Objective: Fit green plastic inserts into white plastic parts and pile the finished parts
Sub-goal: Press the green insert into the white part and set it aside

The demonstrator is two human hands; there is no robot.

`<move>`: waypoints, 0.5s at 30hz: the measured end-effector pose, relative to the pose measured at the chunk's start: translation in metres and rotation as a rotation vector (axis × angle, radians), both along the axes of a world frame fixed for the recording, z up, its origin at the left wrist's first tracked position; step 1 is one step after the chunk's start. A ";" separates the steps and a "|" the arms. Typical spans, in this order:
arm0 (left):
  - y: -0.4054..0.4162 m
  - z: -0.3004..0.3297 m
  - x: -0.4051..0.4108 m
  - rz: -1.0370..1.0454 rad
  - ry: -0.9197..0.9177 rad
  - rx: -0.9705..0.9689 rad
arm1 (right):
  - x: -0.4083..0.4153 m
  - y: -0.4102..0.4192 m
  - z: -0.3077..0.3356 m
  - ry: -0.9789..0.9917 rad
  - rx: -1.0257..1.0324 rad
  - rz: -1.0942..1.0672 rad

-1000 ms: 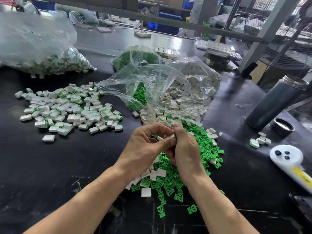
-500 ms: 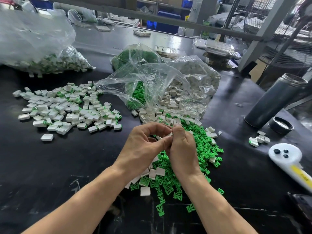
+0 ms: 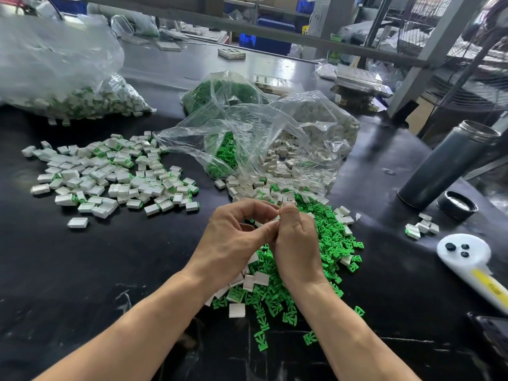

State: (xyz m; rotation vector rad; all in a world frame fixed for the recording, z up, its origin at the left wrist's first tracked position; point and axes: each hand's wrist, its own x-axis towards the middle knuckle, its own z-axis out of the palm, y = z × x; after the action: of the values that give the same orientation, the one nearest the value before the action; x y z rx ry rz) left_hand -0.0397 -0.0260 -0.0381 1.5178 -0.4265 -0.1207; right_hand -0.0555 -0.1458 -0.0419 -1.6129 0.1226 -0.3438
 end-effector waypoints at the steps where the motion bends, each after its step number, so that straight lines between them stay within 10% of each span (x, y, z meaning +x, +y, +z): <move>1: 0.000 0.000 0.000 0.001 -0.001 0.000 | 0.000 0.001 0.001 -0.002 -0.001 -0.003; 15: 0.009 0.003 0.011 0.163 -0.019 0.048 | -0.007 -0.018 0.007 -0.062 -0.081 -0.018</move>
State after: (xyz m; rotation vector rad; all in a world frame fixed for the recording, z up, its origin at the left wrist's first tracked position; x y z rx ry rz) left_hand -0.0291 -0.0174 -0.0355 1.5961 -0.3158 0.0115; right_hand -0.0625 -0.1642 -0.0351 -1.6802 0.0766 -0.4166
